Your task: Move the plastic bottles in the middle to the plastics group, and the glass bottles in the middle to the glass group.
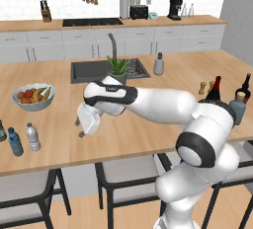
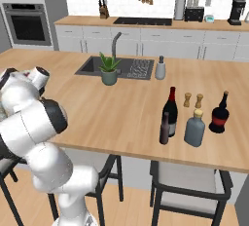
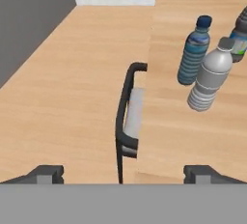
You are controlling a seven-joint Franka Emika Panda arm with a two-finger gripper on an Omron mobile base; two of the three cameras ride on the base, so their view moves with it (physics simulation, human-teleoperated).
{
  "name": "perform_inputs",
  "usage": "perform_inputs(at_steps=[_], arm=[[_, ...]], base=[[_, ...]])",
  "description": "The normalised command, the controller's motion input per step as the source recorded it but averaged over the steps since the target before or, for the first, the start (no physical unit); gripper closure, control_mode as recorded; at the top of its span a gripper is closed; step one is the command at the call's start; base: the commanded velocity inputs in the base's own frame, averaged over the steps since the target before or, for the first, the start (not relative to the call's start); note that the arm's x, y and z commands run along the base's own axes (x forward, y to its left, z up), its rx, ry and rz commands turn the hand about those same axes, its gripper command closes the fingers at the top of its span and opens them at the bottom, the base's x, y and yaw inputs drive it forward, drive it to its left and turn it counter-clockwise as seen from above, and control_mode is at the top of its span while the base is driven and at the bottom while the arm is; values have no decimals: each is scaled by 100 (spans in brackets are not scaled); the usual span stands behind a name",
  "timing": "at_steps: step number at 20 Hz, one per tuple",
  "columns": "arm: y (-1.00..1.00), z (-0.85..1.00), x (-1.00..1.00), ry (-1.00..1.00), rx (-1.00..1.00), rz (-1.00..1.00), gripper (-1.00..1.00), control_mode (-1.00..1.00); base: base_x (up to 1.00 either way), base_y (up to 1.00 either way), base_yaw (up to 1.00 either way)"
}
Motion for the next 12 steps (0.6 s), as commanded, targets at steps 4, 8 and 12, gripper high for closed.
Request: perform_inputs(at_steps=[4, 8, 12], arm=[[-100, 85, -65, 7, 0, -38, -100, -100], [-87, 66, -15, 27, -4, -42, -100, -100], [-82, 16, -5, 31, -10, -53, -100, -100]], base=[[0, 0, 0], [0, 0, 0], [0, 0, 0]])
